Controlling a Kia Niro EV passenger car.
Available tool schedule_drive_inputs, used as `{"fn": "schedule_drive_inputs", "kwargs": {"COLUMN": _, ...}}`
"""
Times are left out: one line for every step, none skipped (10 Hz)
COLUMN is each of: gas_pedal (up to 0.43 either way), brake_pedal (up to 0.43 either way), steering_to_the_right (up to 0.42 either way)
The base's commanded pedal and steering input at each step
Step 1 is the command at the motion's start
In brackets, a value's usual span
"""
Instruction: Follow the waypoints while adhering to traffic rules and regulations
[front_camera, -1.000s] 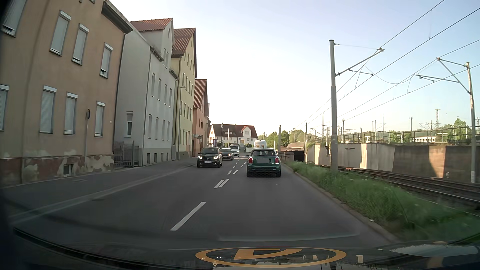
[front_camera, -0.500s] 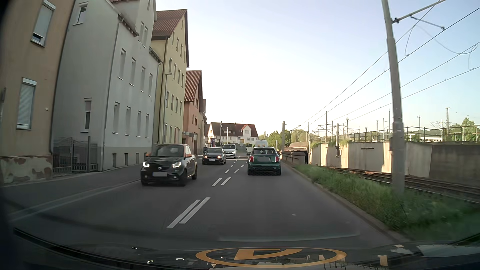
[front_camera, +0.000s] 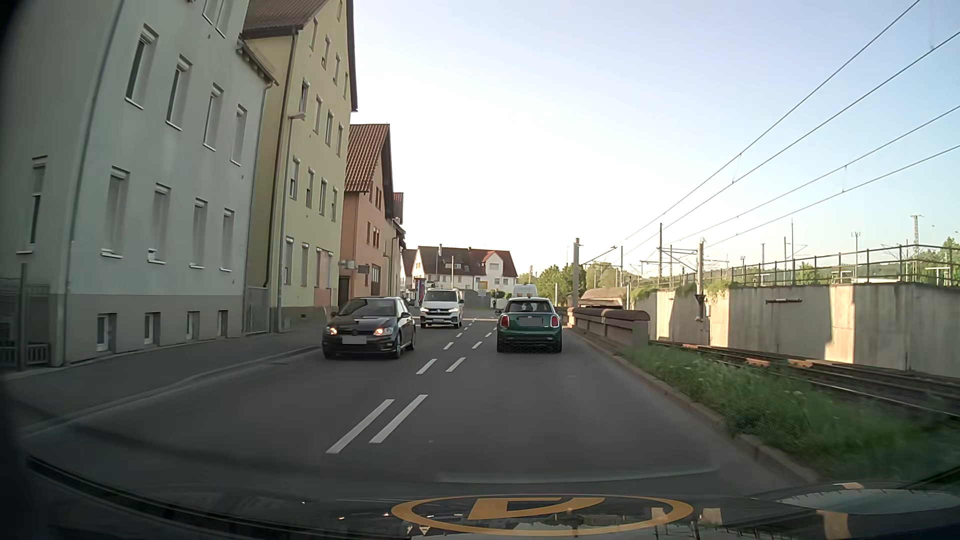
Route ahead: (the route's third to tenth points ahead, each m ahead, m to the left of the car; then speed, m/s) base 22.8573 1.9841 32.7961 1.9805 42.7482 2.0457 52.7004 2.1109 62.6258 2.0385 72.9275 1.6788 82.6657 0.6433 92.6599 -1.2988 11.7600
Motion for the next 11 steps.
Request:
{"fn": "schedule_drive_inputs", "kwargs": {"gas_pedal": 0.130, "brake_pedal": 0.000, "steering_to_the_right": 0.000}}
{"fn": "schedule_drive_inputs", "kwargs": {"gas_pedal": 0.138, "brake_pedal": 0.000, "steering_to_the_right": 0.001}}
{"fn": "schedule_drive_inputs", "kwargs": {"gas_pedal": 0.138, "brake_pedal": 0.000, "steering_to_the_right": 0.000}}
{"fn": "schedule_drive_inputs", "kwargs": {"gas_pedal": 0.138, "brake_pedal": 0.000, "steering_to_the_right": 0.000}}
{"fn": "schedule_drive_inputs", "kwargs": {"gas_pedal": 0.138, "brake_pedal": 0.000, "steering_to_the_right": 0.001}}
{"fn": "schedule_drive_inputs", "kwargs": {"gas_pedal": 0.138, "brake_pedal": 0.000, "steering_to_the_right": 0.002}}
{"fn": "schedule_drive_inputs", "kwargs": {"gas_pedal": 0.138, "brake_pedal": 0.000, "steering_to_the_right": 0.002}}
{"fn": "schedule_drive_inputs", "kwargs": {"gas_pedal": 0.138, "brake_pedal": 0.000, "steering_to_the_right": 0.002}}
{"fn": "schedule_drive_inputs", "kwargs": {"gas_pedal": 0.138, "brake_pedal": 0.000, "steering_to_the_right": 0.002}}
{"fn": "schedule_drive_inputs", "kwargs": {"gas_pedal": 0.130, "brake_pedal": 0.000, "steering_to_the_right": 0.002}}
{"fn": "schedule_drive_inputs", "kwargs": {"gas_pedal": 0.130, "brake_pedal": 0.000, "steering_to_the_right": 0.002}}
